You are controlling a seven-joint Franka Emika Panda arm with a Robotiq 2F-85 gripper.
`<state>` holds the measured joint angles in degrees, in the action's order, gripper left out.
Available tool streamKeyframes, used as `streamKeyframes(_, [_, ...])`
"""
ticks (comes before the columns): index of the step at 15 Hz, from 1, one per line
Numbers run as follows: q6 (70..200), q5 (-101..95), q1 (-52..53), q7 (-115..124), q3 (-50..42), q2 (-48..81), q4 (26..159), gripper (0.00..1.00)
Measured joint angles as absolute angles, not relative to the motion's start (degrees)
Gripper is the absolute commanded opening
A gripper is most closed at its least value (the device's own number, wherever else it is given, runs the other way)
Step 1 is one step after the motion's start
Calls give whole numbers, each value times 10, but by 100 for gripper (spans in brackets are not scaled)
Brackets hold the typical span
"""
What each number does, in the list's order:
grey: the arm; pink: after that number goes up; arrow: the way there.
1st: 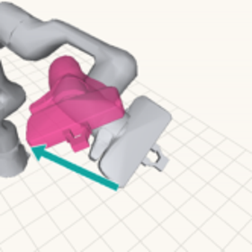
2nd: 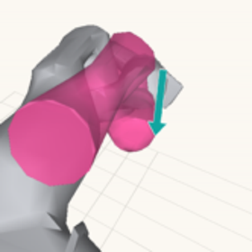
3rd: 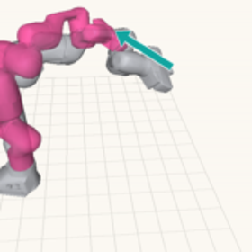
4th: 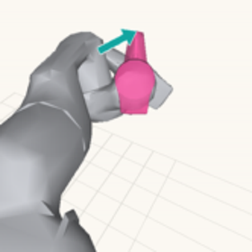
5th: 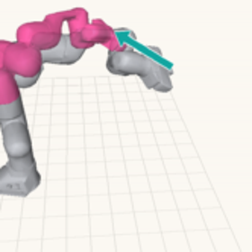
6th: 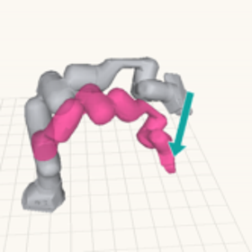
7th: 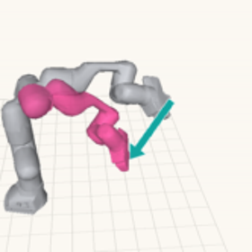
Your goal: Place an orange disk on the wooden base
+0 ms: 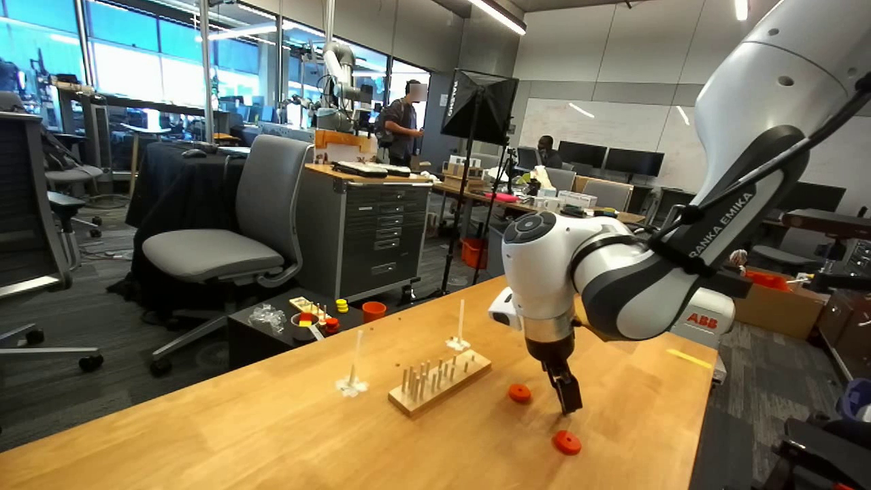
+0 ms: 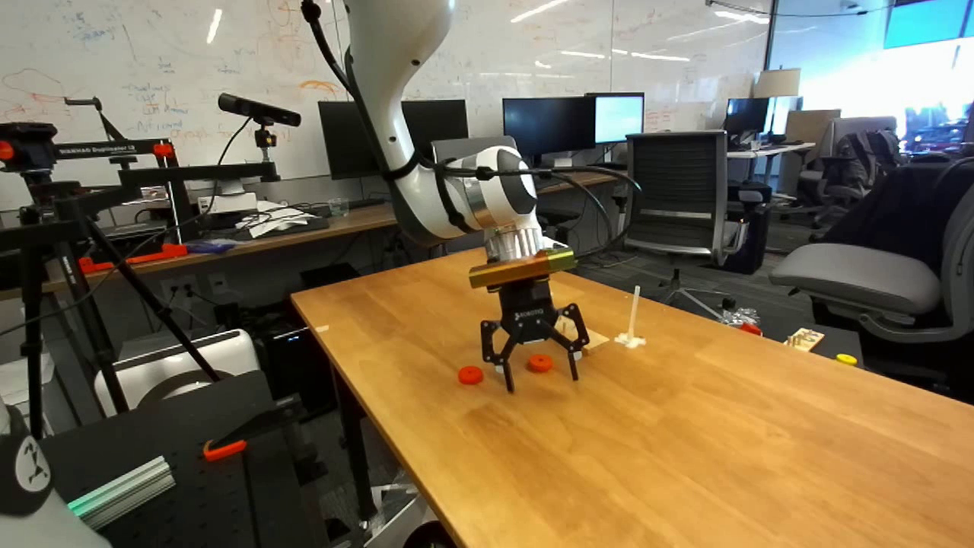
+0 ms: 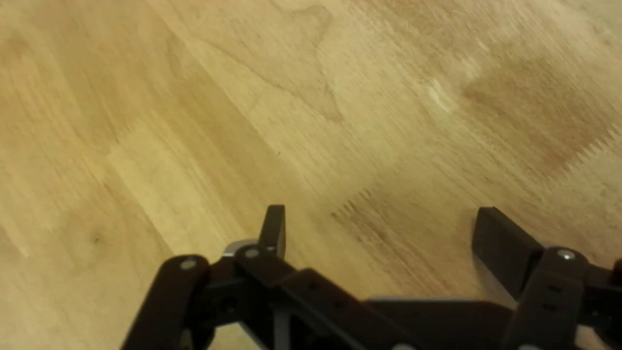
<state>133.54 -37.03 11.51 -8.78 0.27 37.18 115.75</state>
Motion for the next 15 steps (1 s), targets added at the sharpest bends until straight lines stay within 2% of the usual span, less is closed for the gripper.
streamKeyframes(8, [1328,-371,67,-347,28,400,1117,100])
streamKeyframes(15, [1315,-370,63,-381,32,406,1106,100])
